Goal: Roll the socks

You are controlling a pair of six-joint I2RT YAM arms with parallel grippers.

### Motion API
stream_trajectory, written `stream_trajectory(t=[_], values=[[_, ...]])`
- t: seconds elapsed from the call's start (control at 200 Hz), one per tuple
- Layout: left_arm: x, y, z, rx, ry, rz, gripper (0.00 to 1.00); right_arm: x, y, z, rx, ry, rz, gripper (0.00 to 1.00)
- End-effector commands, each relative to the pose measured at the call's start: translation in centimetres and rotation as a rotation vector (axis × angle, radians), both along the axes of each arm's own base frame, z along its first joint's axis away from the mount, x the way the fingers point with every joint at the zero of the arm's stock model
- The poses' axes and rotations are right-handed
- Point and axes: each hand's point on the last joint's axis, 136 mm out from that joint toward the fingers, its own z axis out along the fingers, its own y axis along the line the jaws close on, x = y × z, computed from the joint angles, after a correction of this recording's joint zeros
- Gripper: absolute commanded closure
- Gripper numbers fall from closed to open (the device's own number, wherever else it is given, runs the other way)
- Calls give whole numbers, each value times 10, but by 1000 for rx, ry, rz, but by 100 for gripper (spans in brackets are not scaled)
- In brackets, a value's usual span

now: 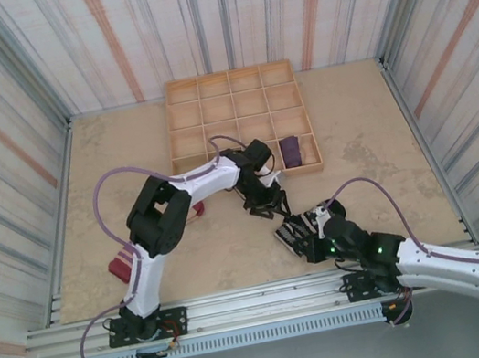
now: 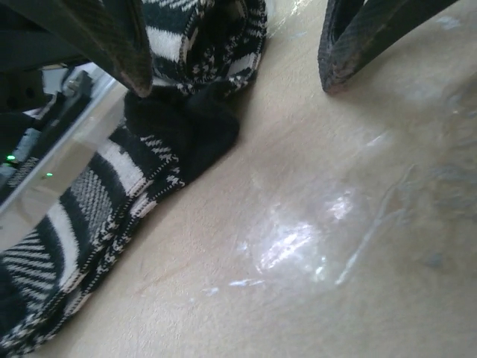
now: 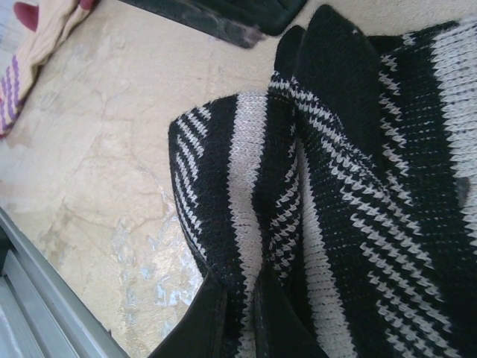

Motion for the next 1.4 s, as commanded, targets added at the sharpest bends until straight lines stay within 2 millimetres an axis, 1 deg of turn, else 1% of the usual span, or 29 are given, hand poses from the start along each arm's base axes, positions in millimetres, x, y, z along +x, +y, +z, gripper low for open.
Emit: stream_trajectory(t=[0.0,0.085,0.281,0.386,0.481,0.516,0.576,0.746,0.806,0.947,1.062,1.167,1.187,1.232,1.297,1.307,1.322,1.393], values=[[2,-10,23,-120,-3,-10,37,-8,-9,-16,-92,54,18,100],[-4,-16,22,-116,-5,-53,36,-7,-7,-16,-105,52,29,100],[-16,-28,8,-79,26,-104,39,-5,-2,-19,-113,67,40,100],[-22,-28,0,-29,24,-126,41,-4,0,-18,-113,64,40,100],[-24,-28,-3,2,11,-142,44,-4,-1,-18,-120,63,41,100],[-24,-28,-3,17,5,-146,47,-3,-1,-17,-118,63,40,100],[-23,-25,-5,48,-1,-143,55,-3,0,-16,-116,65,43,100],[-14,-16,-8,109,-23,-102,92,-4,0,-14,-102,77,45,100],[-12,-15,-8,111,-25,-90,100,-4,1,-13,-87,86,48,100],[-6,-1,-11,135,-34,-60,100,-3,7,-5,-48,121,86,100],[1,19,-15,153,-37,-11,100,0,15,1,-34,146,136,100],[10,36,-13,145,-48,40,100,6,25,7,-12,178,170,100],[11,39,-12,145,-51,46,100,8,25,2,-18,196,169,100],[14,44,-10,147,-59,53,100,11,28,2,2,203,170,100],[15,52,-15,164,-51,64,100,19,30,1,26,219,165,100],[16,51,-7,148,-66,65,100,19,31,1,27,222,166,100],[17,51,-5,143,-70,67,100,21,31,1,28,224,168,100],[15,54,-7,147,-66,68,100,25,35,-1,28,245,187,100]])
